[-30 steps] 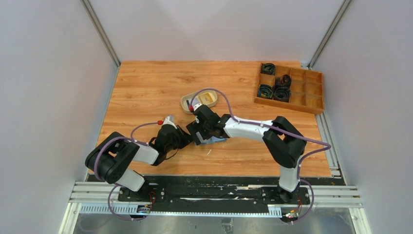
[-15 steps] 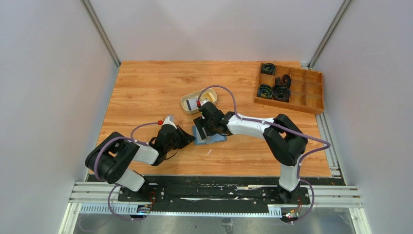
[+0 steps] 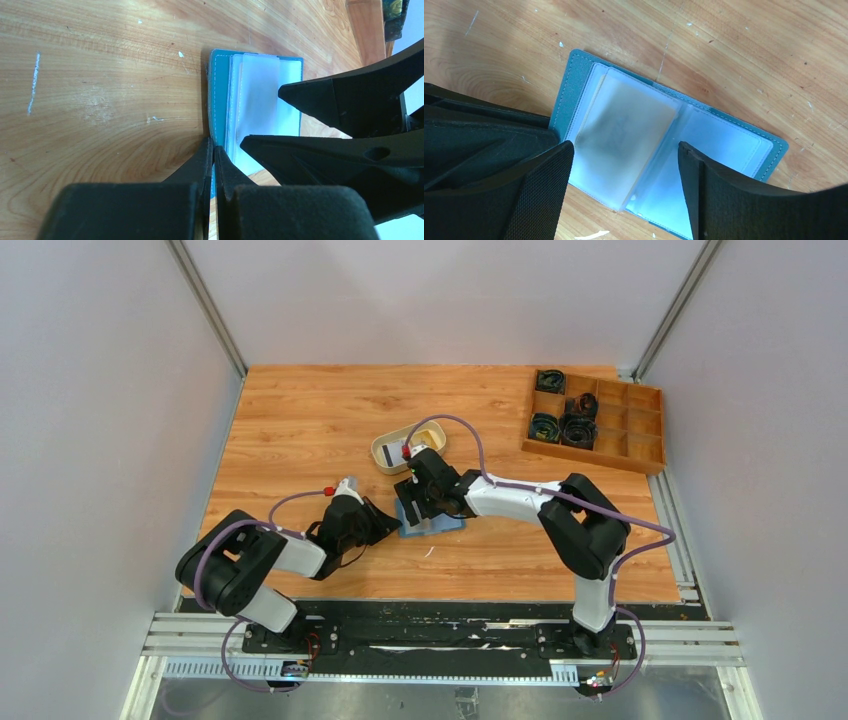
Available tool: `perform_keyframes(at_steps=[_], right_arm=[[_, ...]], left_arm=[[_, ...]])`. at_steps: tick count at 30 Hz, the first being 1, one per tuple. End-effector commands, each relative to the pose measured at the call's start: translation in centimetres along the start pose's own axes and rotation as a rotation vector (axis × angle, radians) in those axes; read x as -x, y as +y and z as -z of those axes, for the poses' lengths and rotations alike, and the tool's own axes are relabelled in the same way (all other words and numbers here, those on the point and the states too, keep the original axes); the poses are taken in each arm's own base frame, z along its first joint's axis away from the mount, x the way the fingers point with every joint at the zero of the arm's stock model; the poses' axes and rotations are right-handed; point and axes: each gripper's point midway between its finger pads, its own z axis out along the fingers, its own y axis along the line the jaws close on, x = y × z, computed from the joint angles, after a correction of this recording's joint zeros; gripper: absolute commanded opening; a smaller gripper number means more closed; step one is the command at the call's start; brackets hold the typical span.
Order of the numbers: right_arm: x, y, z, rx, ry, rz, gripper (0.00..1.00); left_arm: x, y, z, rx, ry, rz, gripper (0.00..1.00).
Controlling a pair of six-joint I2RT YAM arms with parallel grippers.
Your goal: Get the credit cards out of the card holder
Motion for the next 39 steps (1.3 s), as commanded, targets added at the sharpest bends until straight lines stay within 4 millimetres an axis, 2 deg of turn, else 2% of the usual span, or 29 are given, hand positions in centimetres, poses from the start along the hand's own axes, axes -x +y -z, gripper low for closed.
perform_keyframes(at_steps=[1, 7, 13, 21, 33, 39], right_arm=[[-1.7, -0.2, -1.1, 0.007, 0.051, -0.011, 0.8], [-2.6, -0.8, -1.1, -0.018, 0.068, -0.005, 0.8], [-3.3, -2.6, -0.7, -0.099, 0.094, 0.039, 0.79], [-3.3, -5.6, 0.9, -0.242, 0.111, 0.145, 0.79], [-3.4, -7.9, 2.5, -0.355, 0.129, 0.217, 0.81], [-2.9, -10.3, 5.1, -0.482, 0.141, 0.287, 0.83]], left_arm=[[-4.0, 6.6, 1.4, 0.229, 0.137, -0.032, 0.0], [-4.0, 6.6, 1.4, 0.229, 0.137, -0.032, 0.0], [-4.0, 6.6, 1.4, 0.229, 0.138, -0.032, 0.0], [-4.1, 6.9, 1.4, 0.234, 0.141, -0.034, 0.0], [-4.3, 7.0, 1.3, 0.237, 0.146, -0.031, 0.0], [-4.4, 7.2, 1.3, 0.243, 0.15, -0.03, 0.0]])
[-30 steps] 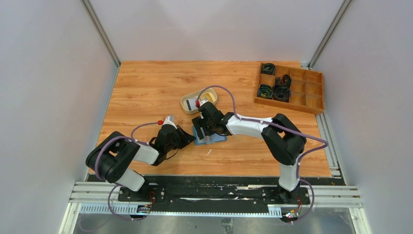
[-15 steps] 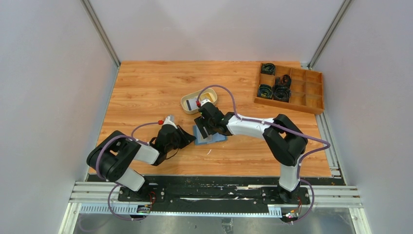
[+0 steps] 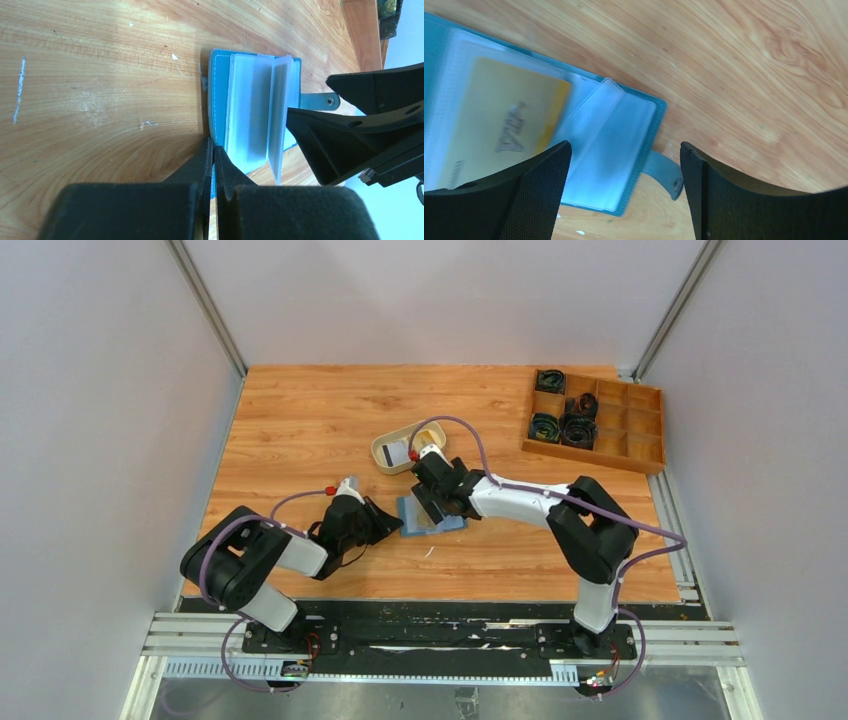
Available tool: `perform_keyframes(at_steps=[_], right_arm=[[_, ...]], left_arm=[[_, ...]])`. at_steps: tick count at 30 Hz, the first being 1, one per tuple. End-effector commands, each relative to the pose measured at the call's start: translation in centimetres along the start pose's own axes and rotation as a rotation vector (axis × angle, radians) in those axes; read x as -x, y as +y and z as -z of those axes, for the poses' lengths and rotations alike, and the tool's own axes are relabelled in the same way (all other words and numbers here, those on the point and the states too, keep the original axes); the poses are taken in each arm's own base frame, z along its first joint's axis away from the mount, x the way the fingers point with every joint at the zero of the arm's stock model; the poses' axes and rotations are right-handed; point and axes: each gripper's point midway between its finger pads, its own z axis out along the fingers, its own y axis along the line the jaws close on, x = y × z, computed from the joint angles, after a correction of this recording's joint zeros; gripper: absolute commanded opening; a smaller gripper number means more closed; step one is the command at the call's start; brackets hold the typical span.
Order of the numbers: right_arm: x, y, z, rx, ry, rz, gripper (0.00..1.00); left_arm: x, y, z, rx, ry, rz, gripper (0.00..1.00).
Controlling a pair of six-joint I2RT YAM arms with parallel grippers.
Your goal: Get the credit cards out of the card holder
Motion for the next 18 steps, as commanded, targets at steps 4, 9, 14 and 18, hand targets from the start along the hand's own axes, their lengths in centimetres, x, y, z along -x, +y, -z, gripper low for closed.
perform_keyframes(at_steps=[4, 9, 14, 18], right_arm=[[-2.4, -6.8, 3.5, -0.266, 0.101, 0.174, 0.85], [-0.6, -10.6, 6.9, -0.42, 0.1, 0.145, 0.86], [3.4, -8.8, 10.0, -0.237, -0.054, 0.0, 0.87], [7.1, -3.8, 10.3, 0.022, -0.215, -0.1, 0.86]], left_arm=[[-4.3, 7.1, 1.5, 0.245, 0.148, -0.025, 0.0], [-4.5, 7.1, 1.4, 0.241, 0.151, -0.021, 0.0], [-4.5, 7.1, 1.4, 0.238, 0.153, -0.024, 0.0], [-4.4, 7.0, 1.4, 0.237, 0.151, -0.024, 0.0]])
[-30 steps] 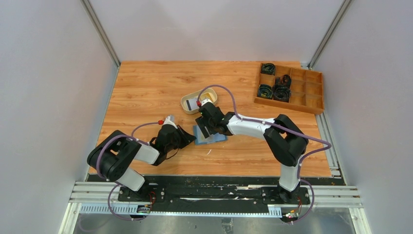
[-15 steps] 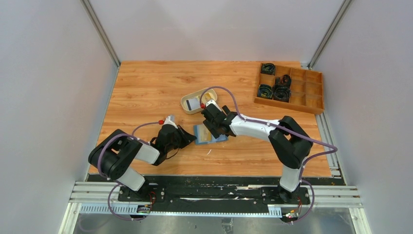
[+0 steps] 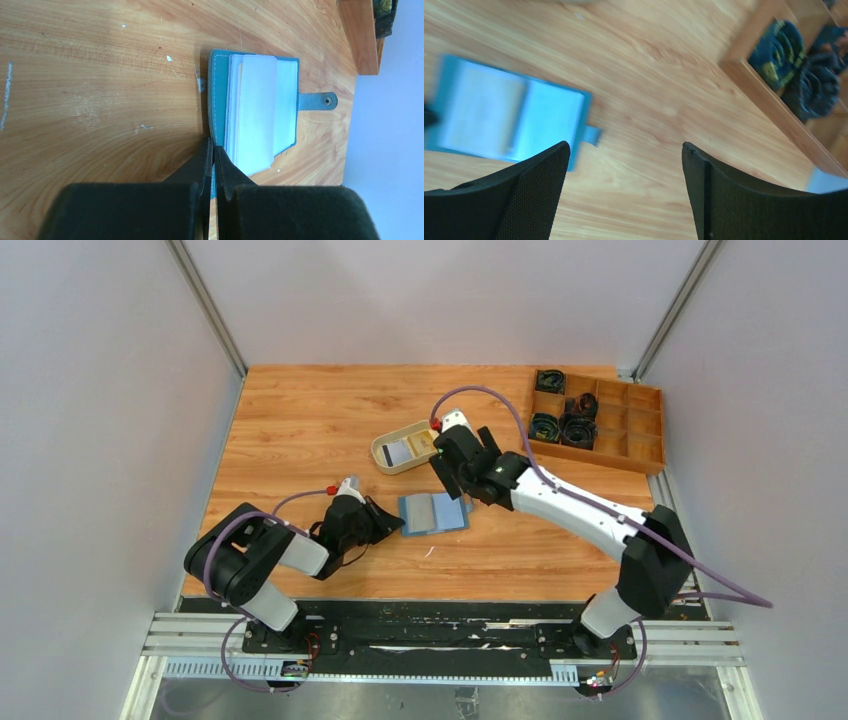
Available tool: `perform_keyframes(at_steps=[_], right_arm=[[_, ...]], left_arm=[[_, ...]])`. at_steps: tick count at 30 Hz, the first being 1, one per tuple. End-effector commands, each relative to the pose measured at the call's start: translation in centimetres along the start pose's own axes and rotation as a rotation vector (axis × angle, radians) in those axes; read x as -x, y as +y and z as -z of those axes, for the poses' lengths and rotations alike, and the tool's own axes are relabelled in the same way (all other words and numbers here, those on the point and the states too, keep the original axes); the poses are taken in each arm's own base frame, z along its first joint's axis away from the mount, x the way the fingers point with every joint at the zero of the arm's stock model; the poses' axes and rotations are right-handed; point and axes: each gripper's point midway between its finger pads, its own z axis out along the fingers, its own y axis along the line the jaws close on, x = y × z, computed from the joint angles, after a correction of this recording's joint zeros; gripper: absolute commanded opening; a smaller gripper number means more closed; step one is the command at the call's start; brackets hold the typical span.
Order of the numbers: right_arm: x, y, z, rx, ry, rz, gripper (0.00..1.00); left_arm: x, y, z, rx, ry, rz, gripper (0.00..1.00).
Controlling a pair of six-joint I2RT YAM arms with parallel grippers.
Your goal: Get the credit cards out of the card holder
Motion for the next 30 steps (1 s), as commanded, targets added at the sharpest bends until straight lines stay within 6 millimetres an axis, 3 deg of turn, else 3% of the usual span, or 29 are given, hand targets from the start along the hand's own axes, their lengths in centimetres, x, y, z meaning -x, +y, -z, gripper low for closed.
perform_keyframes(at_steps=[1, 4, 8, 12, 30], right_arm=[[4.4, 4.6, 1.4, 0.238, -0.136, -0.136, 0.86], [4.6, 7.3, 0.2, 0.271, -0.076, -0.119, 0.85], [3.4, 10.8, -1.8, 0.315, 0.018, -0.122, 0.84], [2.6, 13.2, -2.8, 0.372, 0.064, -0.178, 0.84], [-1.2, 16.2, -5.9, 0.38, 0.174, -0.141, 0.84]], left_arm=[[-4.3, 7.2, 1.8, 0.255, 0.148, -0.023, 0.0], [-4.4, 7.2, 1.8, 0.253, 0.15, -0.022, 0.0], [-4.3, 7.1, 1.9, 0.25, 0.146, -0.023, 0.0], [-4.2, 6.9, 1.9, 0.246, 0.144, -0.022, 0.0], [-4.5, 7.4, 1.8, 0.259, 0.153, -0.022, 0.0]])
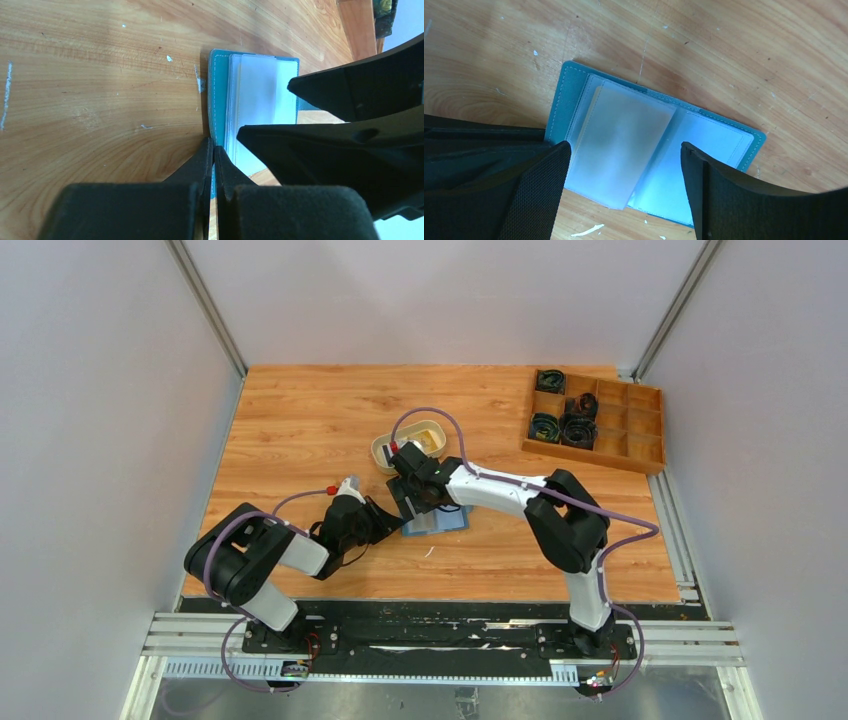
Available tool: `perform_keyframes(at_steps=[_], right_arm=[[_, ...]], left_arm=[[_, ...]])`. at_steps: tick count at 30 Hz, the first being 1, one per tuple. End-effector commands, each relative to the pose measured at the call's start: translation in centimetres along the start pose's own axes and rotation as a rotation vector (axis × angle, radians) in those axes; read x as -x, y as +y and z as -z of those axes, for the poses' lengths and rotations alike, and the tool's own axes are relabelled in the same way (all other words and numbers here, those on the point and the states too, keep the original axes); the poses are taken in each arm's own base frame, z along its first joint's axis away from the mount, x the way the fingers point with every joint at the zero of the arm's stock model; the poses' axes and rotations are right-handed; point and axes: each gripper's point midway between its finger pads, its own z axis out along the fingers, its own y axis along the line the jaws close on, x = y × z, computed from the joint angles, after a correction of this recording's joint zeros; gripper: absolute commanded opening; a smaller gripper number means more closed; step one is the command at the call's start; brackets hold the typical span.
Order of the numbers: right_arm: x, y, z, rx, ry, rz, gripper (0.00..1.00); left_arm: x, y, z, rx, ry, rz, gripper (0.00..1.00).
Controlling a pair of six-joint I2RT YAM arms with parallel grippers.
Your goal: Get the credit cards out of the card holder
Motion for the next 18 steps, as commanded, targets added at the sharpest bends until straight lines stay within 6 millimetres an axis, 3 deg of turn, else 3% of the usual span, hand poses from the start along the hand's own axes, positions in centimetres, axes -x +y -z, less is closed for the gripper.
perform_keyframes(at_steps=[1, 8, 18], right_arm=[[-0.5, 0.7, -0.4, 0.0, 0.016, 0.001, 0.84], [-1.2, -0.4, -0.2, -0.044, 0.022, 0.029, 0.84], [-2.7, -3.6, 0.4, -0.18, 0.042, 0.118, 0.85]], left_arm=[[-4.4, 7.3, 1.8, 0.258, 0.152, -0.022, 0.0], [-4.5, 7.4, 1.8, 0.262, 0.153, -0.021, 0.0], [-4.6, 7.6, 1.9, 0.265, 0.155, -0.02, 0.0]])
